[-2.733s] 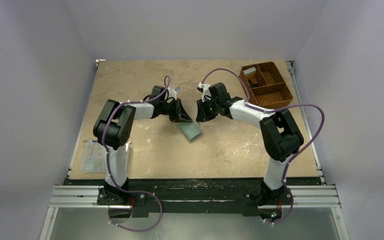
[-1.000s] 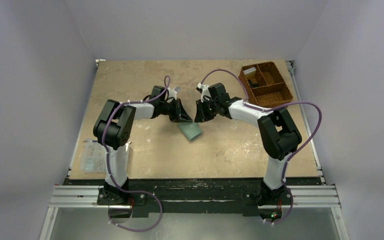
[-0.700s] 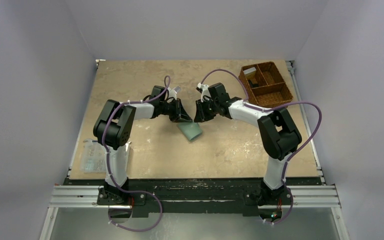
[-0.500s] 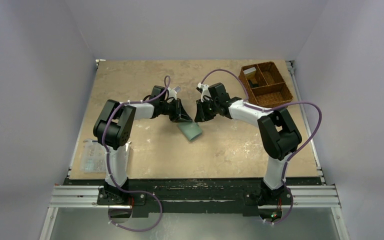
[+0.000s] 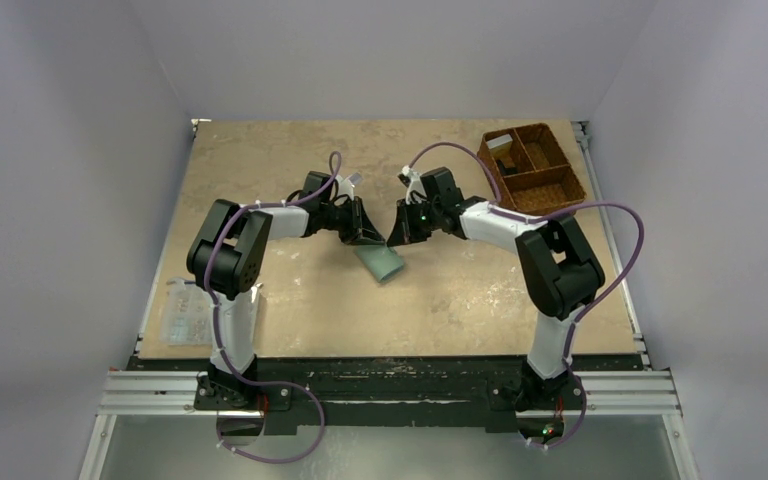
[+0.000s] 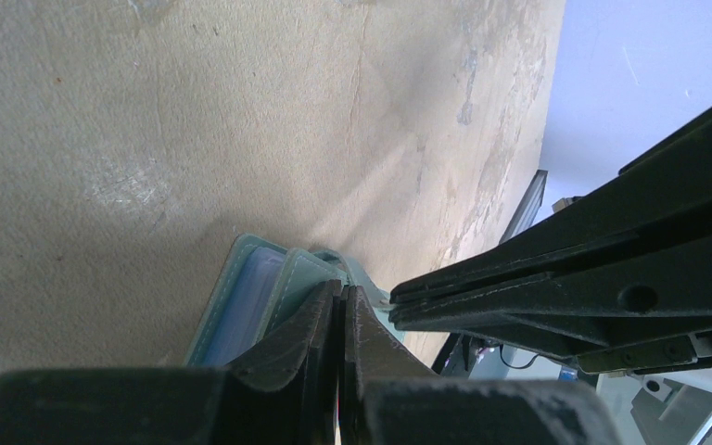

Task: Put the credit cards into the card holder
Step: Close the card holder at the center of the board.

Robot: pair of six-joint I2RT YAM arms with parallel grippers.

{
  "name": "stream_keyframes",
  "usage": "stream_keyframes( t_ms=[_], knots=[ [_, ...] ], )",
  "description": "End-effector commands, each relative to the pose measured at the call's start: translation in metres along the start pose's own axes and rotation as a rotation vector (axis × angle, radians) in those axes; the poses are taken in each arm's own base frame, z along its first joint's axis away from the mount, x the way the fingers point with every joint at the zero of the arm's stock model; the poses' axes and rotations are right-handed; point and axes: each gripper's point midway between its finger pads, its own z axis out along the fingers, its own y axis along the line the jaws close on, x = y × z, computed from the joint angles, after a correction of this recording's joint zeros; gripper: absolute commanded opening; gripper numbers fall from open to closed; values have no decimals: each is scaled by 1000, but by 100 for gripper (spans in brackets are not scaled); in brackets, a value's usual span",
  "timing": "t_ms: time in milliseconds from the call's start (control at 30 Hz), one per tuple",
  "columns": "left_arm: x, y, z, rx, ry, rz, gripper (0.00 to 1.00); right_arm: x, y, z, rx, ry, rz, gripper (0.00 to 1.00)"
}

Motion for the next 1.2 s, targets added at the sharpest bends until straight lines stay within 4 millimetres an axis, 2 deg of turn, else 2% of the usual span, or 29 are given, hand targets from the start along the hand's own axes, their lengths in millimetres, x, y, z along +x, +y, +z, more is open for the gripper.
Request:
stream_keyframes(
  t_ms=[0,133,333,767,1167],
  knots=[
    [52,46,11,-152,128,-71,0,-2,13,-7,-142,-15,178,0],
    [52,45,10,-161,122,-68,0,4,23,-5,-239,-5,241,0],
    [53,45,11,-162,124,-67,0,6,28,1,-295,4,286,0],
    [54,46,12,-161,127,-69,0,8,15,12,-236,-20,351,0],
    [54,45,12,-160,127,-68,0,13,12,16,-154,-21,312,0]
  ],
)
